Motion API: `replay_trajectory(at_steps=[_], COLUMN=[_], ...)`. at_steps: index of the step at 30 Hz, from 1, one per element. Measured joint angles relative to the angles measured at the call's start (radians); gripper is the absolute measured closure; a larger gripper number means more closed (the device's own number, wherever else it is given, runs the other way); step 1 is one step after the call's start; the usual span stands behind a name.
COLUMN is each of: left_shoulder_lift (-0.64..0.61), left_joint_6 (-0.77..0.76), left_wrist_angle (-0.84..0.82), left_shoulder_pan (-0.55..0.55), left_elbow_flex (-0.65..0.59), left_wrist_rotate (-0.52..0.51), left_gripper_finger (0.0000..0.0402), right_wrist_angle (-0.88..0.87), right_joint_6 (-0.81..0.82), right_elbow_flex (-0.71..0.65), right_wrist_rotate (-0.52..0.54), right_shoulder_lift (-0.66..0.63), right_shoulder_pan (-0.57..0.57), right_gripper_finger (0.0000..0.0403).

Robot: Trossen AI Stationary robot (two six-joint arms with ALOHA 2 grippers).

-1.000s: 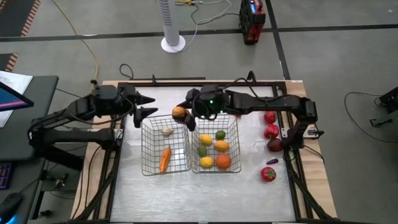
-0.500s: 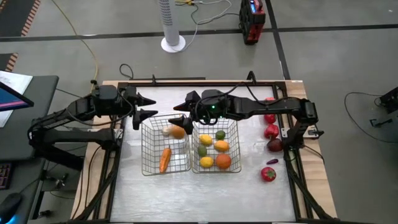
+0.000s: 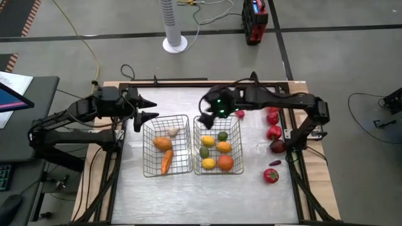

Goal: Sort produce into baskets
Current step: Put the red apple into the right basket

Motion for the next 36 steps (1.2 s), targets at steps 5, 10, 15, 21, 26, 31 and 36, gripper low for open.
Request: replay_trajectory(at_steps=[5,10,15,21,26,31,36], left_shoulder_lift=[0.0,0.0,0.0,0.0,0.001,0.001,0.001], left_joint_6=[0.039,0.053,0.053,0.06,0.082,0.082,0.081], left_wrist_angle=[-0.024,-0.025,-0.025,-0.025,-0.025,-0.025,-0.023], left_shoulder_pan=[0.0,0.0,0.0,0.0,0.0,0.0,0.0], left_elbow_flex=[0.0,0.0,0.0,0.0,0.0,0.0,0.0], left_wrist_rotate=[0.0,-0.005,-0.007,-0.024,-0.034,-0.038,-0.094], left_gripper_finger=[0.0168,0.0168,0.0168,0.0168,0.0168,0.0168,0.0168], right_wrist_angle=[-0.399,-0.731,-0.727,-0.683,-0.672,-0.671,-0.678], right_joint_6=[0.025,0.057,0.059,0.116,0.186,0.214,0.194], right_elbow_flex=[0.0,-0.017,-0.154,-0.389,-0.534,-0.658,-0.765], right_wrist_rotate=[0.005,-0.006,-0.109,-0.204,-0.225,-0.26,-0.275], right_shoulder_lift=[-0.044,-0.043,-0.096,-0.204,-0.303,-0.391,-0.437], right_shoulder_pan=[-0.052,-0.083,-0.044,0.016,0.067,0.089,0.111], right_gripper_finger=[0.0047,0.0054,0.006,0.007,0.0074,0.0074,0.0074])
